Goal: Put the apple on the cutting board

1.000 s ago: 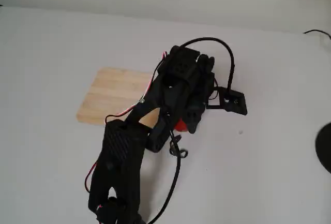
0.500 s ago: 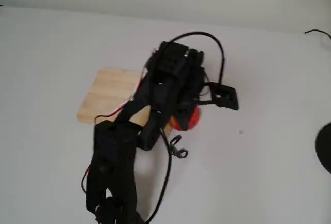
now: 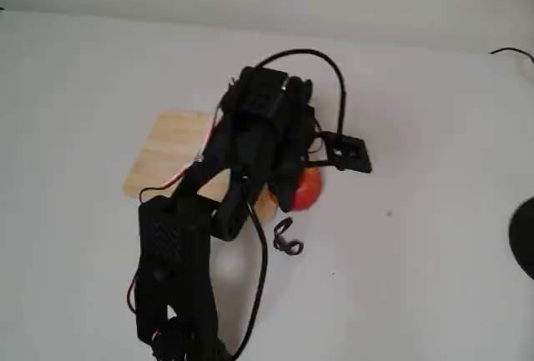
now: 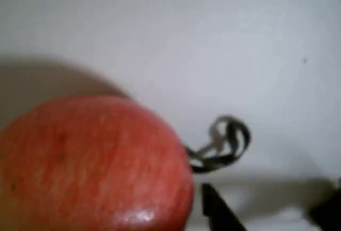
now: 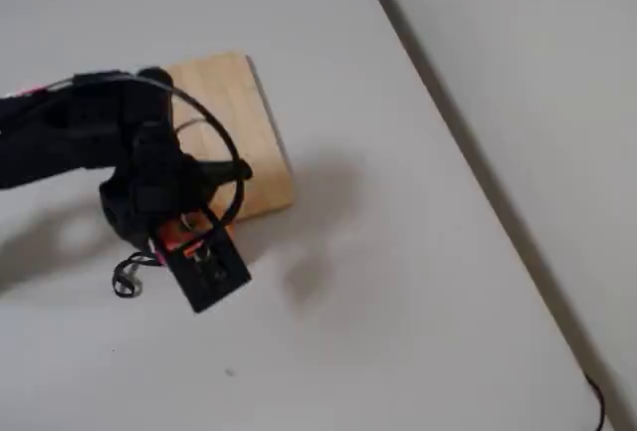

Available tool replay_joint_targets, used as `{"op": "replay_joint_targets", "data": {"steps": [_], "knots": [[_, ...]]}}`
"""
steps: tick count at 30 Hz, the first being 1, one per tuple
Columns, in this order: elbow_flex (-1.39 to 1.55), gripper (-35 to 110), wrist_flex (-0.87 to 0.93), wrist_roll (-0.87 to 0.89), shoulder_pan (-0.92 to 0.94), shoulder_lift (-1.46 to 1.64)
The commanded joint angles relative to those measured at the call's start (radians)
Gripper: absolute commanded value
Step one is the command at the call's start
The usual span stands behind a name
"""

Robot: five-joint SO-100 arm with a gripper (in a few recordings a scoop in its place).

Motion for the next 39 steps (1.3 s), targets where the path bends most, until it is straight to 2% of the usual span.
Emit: {"op": "replay_joint_targets", "data": {"steps": [1, 7, 10, 12, 14, 16, 29, 39], "knots": [[-0.003, 66, -0.008, -0.015, 0.025, -0.009], [-0.003, 58, -0.031, -0.009, 0.008, -0.046], [-0.003, 45, -0.041, -0.009, 0.005, -0.067], [-0.003, 25, -0.049, -0.006, 0.005, -0.08], [-0.003, 12, -0.055, 0.003, 0.005, -0.081], [-0.015, 4, -0.055, 0.012, 0.005, -0.078], [-0.172, 1, 0.044, 0.04, -0.041, 0.115], [-0.172, 1, 0.044, 0.094, -0.178, 0.295]]}}
